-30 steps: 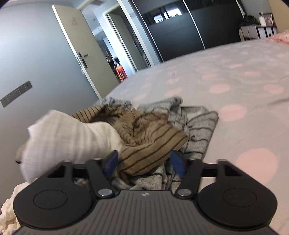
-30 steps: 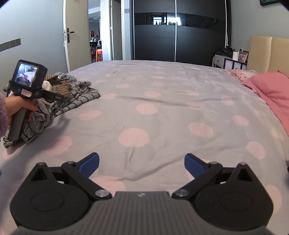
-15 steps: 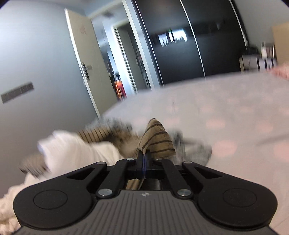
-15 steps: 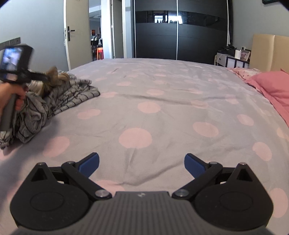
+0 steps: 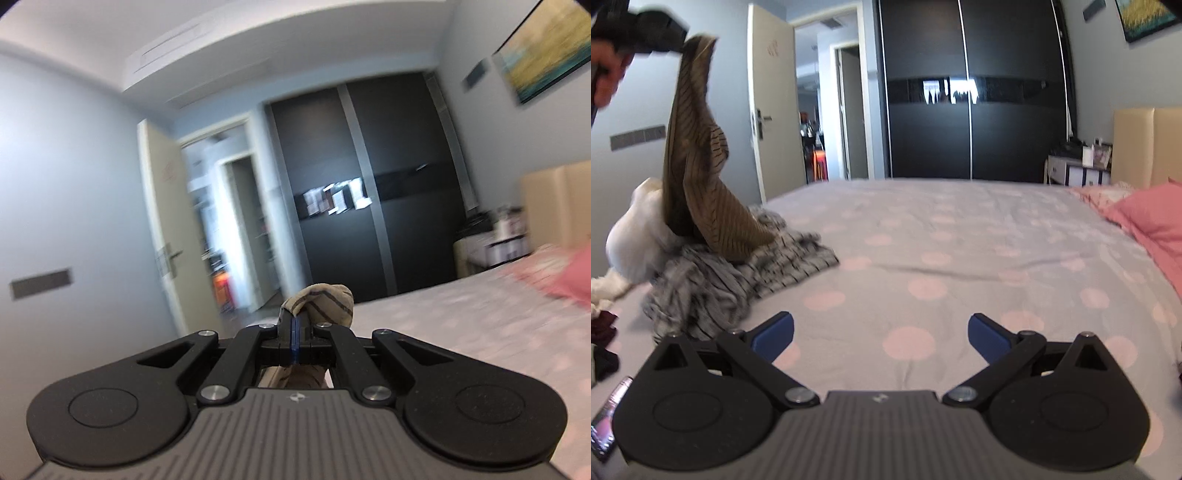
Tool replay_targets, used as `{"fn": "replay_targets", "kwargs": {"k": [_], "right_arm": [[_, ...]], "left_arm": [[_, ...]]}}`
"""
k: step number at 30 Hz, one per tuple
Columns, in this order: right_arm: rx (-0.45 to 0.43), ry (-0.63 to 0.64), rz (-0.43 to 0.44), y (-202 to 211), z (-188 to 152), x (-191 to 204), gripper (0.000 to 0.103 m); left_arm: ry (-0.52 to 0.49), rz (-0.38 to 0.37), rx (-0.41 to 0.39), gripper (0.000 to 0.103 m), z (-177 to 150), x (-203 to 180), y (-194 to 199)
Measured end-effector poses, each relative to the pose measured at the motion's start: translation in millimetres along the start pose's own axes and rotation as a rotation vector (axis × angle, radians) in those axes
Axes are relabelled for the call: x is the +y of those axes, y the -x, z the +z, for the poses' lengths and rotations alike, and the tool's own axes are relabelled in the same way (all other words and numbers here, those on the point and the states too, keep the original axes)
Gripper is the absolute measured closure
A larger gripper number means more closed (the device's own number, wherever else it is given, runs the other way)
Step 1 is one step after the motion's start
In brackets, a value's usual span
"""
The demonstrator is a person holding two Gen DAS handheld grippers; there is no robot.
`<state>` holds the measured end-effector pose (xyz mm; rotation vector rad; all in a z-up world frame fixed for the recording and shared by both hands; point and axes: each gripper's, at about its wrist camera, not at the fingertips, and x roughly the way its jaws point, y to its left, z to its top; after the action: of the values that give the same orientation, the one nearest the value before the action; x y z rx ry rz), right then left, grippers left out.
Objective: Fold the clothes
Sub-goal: 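Grasp the brown striped shirt from the pile with the left gripper and lift, then lay the brown striped shirt on the bed and open the left gripper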
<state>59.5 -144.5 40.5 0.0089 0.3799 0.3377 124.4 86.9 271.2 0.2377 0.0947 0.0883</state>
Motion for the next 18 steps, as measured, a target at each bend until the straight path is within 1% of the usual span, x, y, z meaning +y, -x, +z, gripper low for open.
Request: {"fn": "replay_targets", "kwargs": {"k": [2,6,8,10,12,14,15,16,17,18], "right_arm": [[-0.03,-0.004,0.002,16,6,1,0.001],[-0.081,-0.019,-0.001,49,15,-2,0.001],[-0.101,-0.023,-0.007,65,17,-4,0.001],[-0.119,-0.027,-0.02,80,18,-8,0.001],[-0.129,-0.028,-0.036,96,16,-12,0.001],[-0.118,-0.021,-0.057,107,10,-18,0.001],[-0.11,-0.019,-0.067,111,6,-21,0.001],[-0.099,-0.021,-0.076,114,3,-23,0.001],[-0.087,-0.024,-0.085,117,-1,-26,0.001],[-0.076,-0.027,-0.093,120,-5,-29,0.001]], "left_arm": [[-0.01,-0.084,-0.034,0.103,20,-15,27],[-0.09,-0.274,-0.073,0.103,53,-58,70],[-0.12,-0.35,-0.042,0.103,57,-81,76],[-0.143,-0.414,0.008,0.103,53,-102,79],[-0.145,-0.431,0.05,0.103,38,-109,77],[-0.142,-0.436,0.088,0.103,21,-112,76],[-0.14,-0.439,0.106,0.101,13,-114,75],[-0.138,-0.441,0.125,0.095,4,-115,74],[-0.137,-0.444,0.144,0.085,-4,-117,73],[-0.135,-0.446,0.163,0.078,-13,-119,72]]}}
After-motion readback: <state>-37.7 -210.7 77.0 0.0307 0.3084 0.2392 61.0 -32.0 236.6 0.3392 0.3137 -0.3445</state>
